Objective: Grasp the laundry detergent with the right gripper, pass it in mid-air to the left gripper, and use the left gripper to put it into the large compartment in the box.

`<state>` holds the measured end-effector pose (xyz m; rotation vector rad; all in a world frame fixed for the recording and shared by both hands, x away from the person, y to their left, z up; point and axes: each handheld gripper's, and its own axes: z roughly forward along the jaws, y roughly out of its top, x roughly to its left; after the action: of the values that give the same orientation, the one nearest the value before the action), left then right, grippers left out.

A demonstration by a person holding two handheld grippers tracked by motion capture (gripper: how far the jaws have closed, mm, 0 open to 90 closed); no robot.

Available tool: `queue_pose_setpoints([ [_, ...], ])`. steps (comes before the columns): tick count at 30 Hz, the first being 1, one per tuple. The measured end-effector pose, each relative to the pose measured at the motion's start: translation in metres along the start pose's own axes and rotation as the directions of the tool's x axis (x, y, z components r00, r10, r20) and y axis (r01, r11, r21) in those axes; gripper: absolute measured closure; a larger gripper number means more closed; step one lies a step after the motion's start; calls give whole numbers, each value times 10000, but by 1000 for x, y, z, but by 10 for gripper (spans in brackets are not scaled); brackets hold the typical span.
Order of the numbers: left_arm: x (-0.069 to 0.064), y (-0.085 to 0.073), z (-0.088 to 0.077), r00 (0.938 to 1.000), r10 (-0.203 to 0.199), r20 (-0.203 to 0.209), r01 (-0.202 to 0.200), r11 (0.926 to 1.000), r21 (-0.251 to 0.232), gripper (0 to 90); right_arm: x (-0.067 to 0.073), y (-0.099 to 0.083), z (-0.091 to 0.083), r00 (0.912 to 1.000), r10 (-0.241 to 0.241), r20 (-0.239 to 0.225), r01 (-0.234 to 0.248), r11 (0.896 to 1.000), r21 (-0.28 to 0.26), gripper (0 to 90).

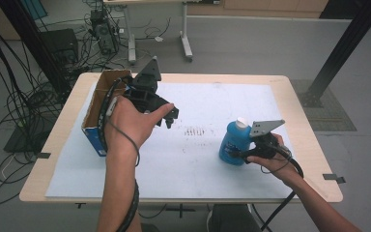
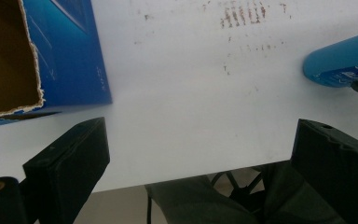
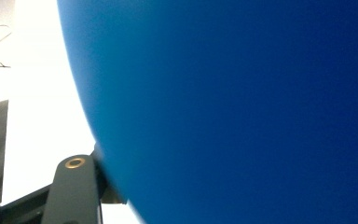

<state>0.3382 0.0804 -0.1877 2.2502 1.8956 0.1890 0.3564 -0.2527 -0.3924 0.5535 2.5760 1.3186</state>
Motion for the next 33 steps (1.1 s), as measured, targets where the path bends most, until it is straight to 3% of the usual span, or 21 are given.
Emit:
queue_pose_setpoints([
  [7,1,0,0,10000,23,14,-23,10000,11,49,-2,-1,-1,10000,-55,72,55,10000,-33,404],
  [33,0,1,0,10000,58,-8,-58,10000,47,48,-2,-2,-1,10000,48,51,-48,9999,-131,418],
])
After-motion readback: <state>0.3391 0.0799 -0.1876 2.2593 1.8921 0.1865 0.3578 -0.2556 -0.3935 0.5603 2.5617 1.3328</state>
